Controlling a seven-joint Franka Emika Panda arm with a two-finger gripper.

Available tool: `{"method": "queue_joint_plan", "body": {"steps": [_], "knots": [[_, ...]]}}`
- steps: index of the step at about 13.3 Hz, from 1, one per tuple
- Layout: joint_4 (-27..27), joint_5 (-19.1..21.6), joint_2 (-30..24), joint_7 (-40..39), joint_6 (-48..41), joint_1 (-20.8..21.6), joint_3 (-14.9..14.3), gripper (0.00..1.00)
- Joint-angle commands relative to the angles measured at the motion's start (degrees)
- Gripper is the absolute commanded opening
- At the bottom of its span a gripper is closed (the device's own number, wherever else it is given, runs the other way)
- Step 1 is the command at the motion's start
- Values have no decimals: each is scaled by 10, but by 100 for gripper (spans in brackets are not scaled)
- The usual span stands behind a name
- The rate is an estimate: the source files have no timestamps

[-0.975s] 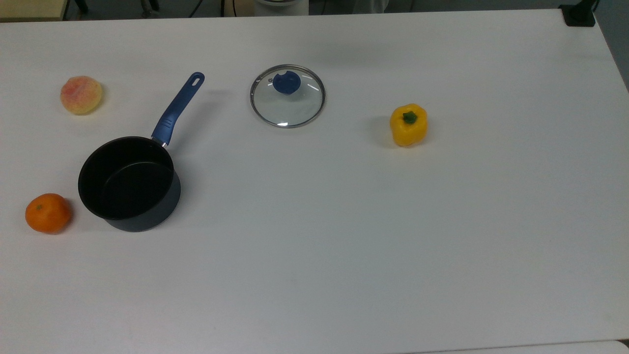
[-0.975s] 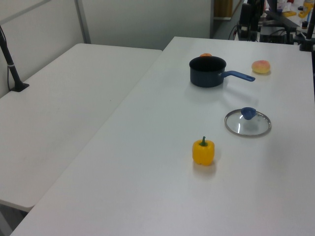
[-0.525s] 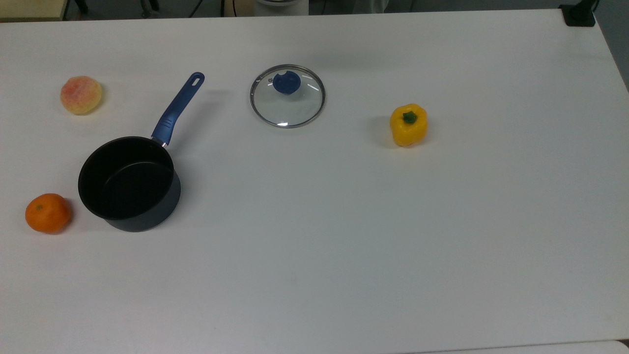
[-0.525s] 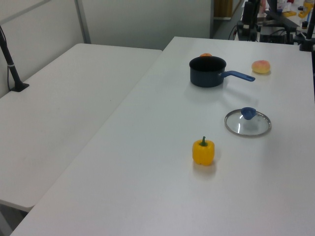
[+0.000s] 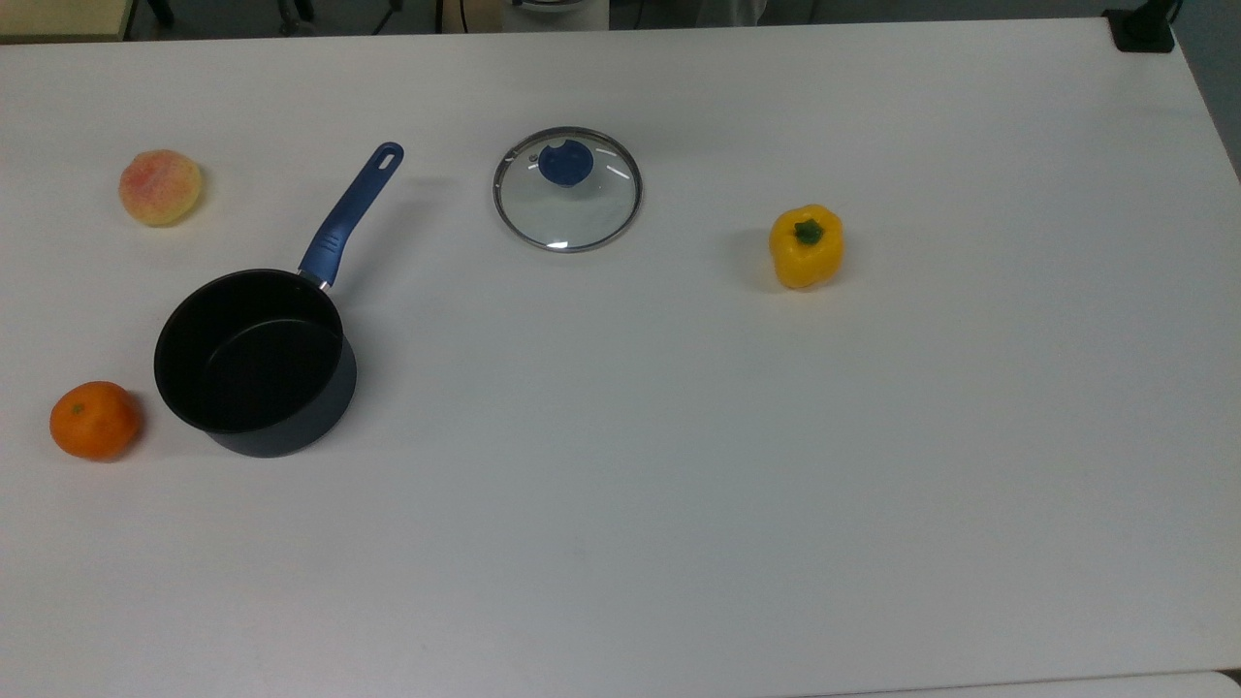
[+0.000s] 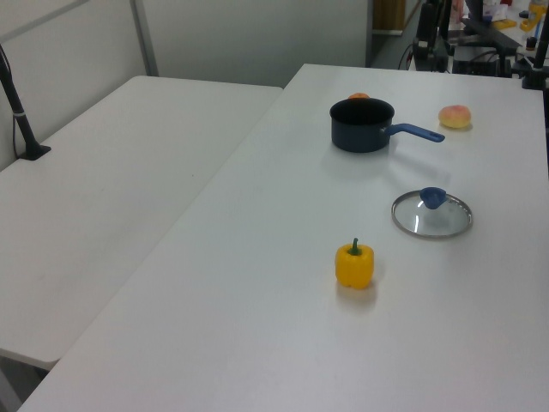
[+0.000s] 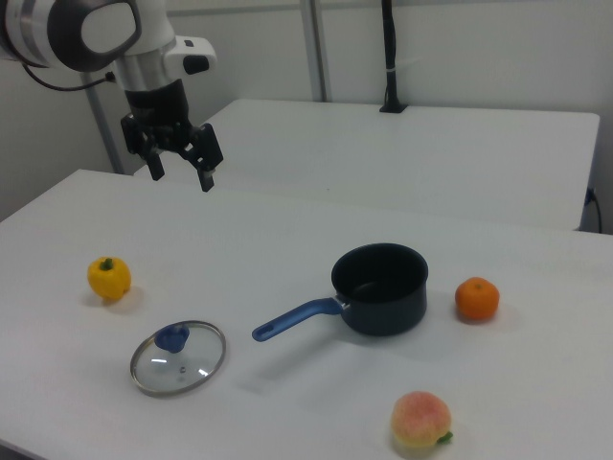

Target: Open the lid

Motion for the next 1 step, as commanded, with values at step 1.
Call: {"method": "queue_joint_plan", "body": {"steps": [1], "knots": [[6,-10,5,4,5,18,-7,100]]}}
